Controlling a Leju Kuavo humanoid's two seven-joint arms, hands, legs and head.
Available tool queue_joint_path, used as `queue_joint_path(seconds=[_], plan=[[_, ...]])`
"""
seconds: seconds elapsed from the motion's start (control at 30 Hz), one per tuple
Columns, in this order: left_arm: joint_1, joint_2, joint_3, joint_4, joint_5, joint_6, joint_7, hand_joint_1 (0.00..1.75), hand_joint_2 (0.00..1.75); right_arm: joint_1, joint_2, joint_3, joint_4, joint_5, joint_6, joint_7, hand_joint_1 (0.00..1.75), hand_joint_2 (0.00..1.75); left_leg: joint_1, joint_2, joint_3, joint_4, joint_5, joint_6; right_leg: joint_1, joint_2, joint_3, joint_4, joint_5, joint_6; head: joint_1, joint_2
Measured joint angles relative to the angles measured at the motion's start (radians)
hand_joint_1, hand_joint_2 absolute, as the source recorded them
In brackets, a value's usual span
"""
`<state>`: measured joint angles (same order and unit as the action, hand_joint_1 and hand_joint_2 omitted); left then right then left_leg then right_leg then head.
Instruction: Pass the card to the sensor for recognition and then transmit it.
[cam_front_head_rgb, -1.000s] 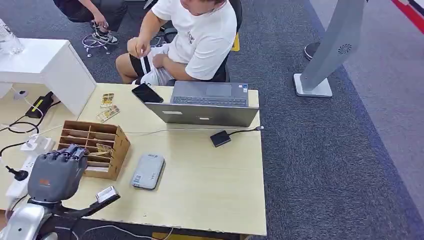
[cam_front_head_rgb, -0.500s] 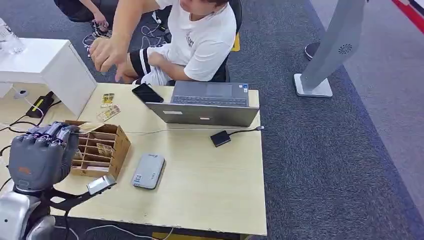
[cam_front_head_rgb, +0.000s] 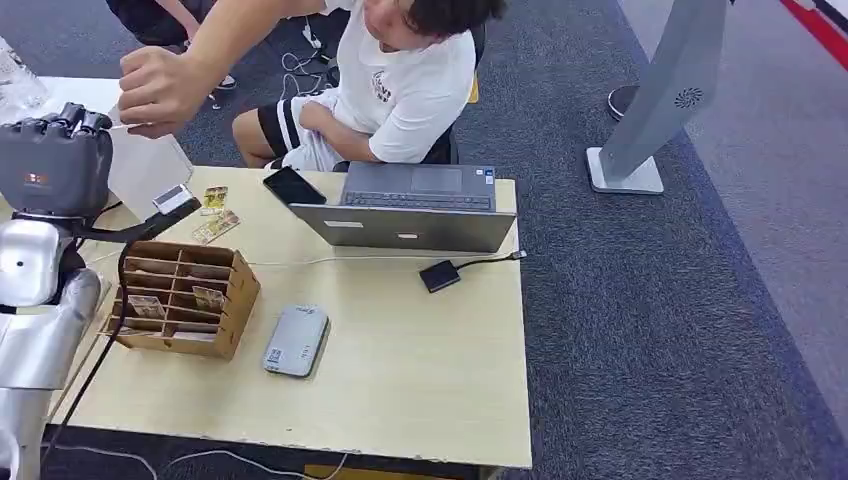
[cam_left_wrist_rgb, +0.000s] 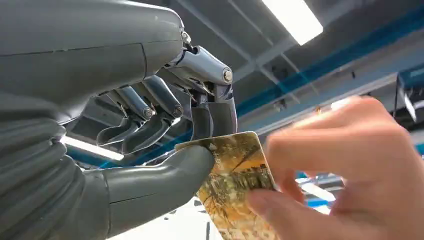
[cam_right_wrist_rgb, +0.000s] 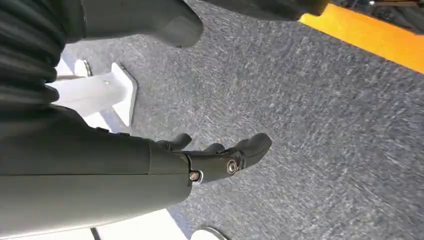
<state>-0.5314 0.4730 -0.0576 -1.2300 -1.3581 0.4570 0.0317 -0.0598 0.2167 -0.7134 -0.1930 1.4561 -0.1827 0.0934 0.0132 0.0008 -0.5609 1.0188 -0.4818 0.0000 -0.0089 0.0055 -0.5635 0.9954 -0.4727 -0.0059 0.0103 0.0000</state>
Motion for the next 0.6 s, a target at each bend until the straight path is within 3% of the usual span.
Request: queue_joint_path(seconds=[0.3,0.33,0.6], plan=[[-0.024,0.002,-0.017,0.104,0.014,0.008,0.004,1.75,1.75,0.0,-0.004,0.0,0.0,-0.005,0.0,-0.002,0.0,1.75,0.0,0.001,-0.002,0.0,0.0,0.0,0.0,0.001,-0.001,0.0,0.0,0.0,0.0,0.0],[-0.024,0.003,-0.017,0.113,0.02,0.009,0.004,0.0,1.75,0.0,-0.004,0.0,0.0,-0.005,0.0,-0.003,0.0,1.75,0.0,0.001,-0.002,0.0,0.0,0.0,0.0,0.001,-0.001,0.0,0.0,0.0,0.0,0.0],[0.005,0.006,-0.017,0.136,0.054,0.061,0.0,0.0,1.75,0.001,-0.006,0.0,0.0,-0.005,-0.003,0.002,0.0,1.75,0.0,0.001,-0.002,0.0,0.0,0.0,0.0,0.001,-0.002,0.0,0.0,0.0,0.0,0.0]])
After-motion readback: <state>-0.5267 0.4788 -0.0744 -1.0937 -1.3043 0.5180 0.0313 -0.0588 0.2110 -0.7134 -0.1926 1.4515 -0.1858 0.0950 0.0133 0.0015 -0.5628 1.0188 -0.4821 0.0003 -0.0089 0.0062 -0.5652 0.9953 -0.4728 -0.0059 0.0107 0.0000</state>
